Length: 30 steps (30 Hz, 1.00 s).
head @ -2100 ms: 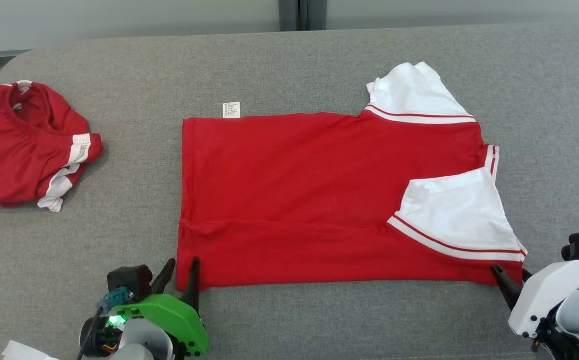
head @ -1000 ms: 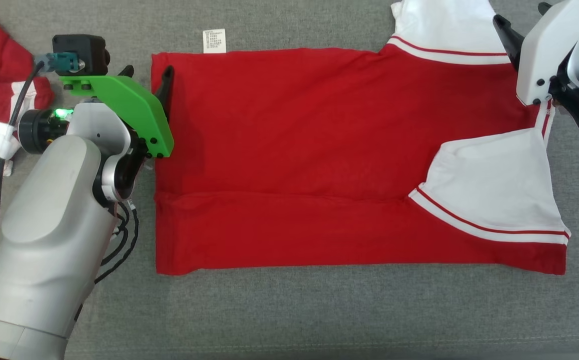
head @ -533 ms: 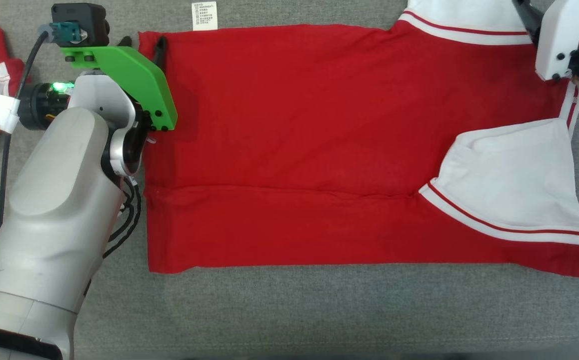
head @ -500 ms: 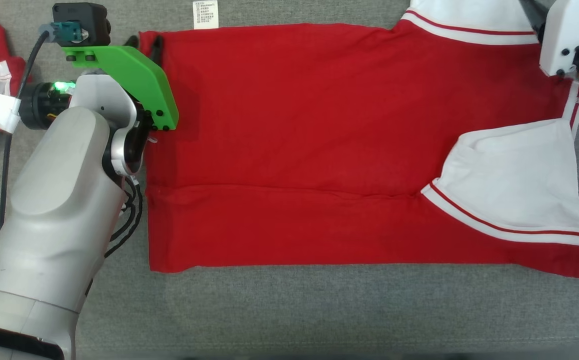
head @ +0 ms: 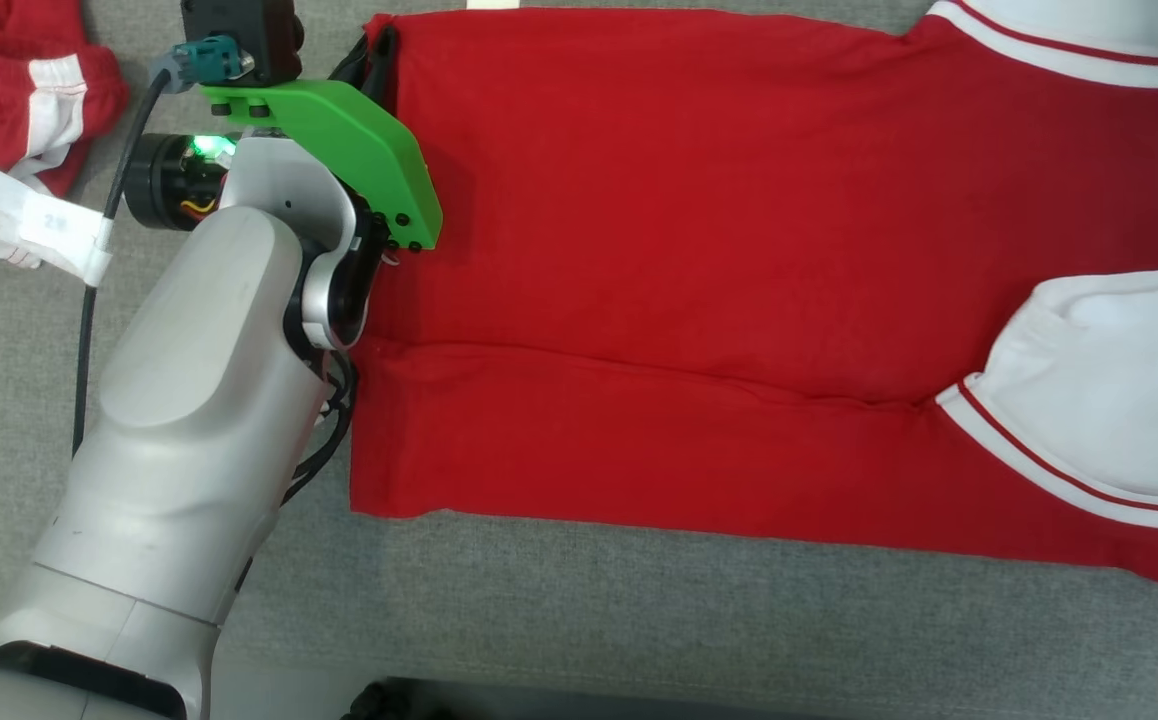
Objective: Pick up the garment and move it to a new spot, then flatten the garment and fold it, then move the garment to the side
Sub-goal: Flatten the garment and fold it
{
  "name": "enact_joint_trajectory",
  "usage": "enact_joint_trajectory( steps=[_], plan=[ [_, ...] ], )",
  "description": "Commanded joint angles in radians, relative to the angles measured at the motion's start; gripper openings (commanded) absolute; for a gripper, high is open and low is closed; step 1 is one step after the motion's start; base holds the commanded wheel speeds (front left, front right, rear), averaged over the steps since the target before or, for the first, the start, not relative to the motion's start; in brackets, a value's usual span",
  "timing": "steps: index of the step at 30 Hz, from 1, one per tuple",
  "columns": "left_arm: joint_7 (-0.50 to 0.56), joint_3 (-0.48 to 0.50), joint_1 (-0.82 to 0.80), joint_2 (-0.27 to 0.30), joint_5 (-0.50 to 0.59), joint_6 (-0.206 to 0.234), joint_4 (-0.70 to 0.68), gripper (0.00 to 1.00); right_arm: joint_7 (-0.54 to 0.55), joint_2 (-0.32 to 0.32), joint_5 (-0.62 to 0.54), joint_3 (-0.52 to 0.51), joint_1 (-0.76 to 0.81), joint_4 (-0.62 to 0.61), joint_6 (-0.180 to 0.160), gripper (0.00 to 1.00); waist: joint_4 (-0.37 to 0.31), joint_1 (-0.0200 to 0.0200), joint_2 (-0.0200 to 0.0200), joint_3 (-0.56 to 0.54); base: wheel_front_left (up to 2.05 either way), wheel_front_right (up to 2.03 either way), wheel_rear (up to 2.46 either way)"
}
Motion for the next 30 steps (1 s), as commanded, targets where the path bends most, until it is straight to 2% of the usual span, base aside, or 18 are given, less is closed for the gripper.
enact_joint_trajectory(
  steps=[1, 6, 8, 10, 14, 17, 22, 30],
  plan=[
    [0.014, -0.026, 0.031, -0.022, -0.002, -0.013, 0.027, 0.00, 0.007, 0.000, 0.013, 0.007, -0.016, 0.011, 0.000, 1.00, 0.037, 0.0000, 0.0000, 0.034, 0.00, 0.00, 0.00],
    [-0.014, -0.031, 0.020, -0.036, -0.004, -0.027, 0.045, 0.00, 0.037, -0.001, 0.019, 0.041, 0.001, 0.062, 0.000, 1.00, 0.054, 0.0000, 0.0000, 0.045, 0.00, 0.00, 0.00],
    [-0.034, -0.021, 0.016, -0.042, -0.010, -0.023, 0.058, 0.00, 0.041, 0.013, 0.039, 0.042, 0.018, 0.085, 0.000, 0.00, 0.055, 0.0000, 0.0000, 0.041, 0.00, 0.00, 0.00],
    [-0.057, -0.013, 0.012, -0.040, -0.008, -0.023, 0.072, 0.00, 0.047, 0.019, 0.044, 0.044, 0.039, 0.101, 0.000, 0.00, 0.049, 0.0000, 0.0000, 0.031, 0.00, 0.00, 0.00],
    [-0.140, 0.009, -0.006, -0.021, 0.009, -0.019, 0.093, 0.00, -0.070, 0.006, 0.005, 0.002, 0.030, 0.093, -0.001, 0.00, 0.031, 0.0000, 0.0000, 0.003, 0.00, 0.00, 0.00],
    [-0.202, 0.019, -0.017, -0.015, 0.015, -0.018, 0.110, 0.00, -0.153, 0.028, -0.015, -0.018, 0.022, 0.095, -0.001, 0.00, 0.012, 0.0000, 0.0000, -0.024, 0.00, 0.00, 0.00],
    [-0.267, 0.015, -0.028, -0.003, 0.032, -0.037, 0.144, 0.00, -0.279, 0.046, -0.025, -0.025, 0.024, 0.110, -0.001, 0.00, -0.021, 0.0000, 0.0000, -0.078, 0.00, 0.00, 0.00],
    [-0.325, -0.002, -0.002, 0.010, 0.043, -0.079, 0.197, 0.00, -0.368, 0.079, 0.006, -0.006, 0.076, 0.148, -0.001, 0.00, -0.066, 0.0000, 0.0000, -0.161, 0.00, 0.00, 0.00]
  ],
)
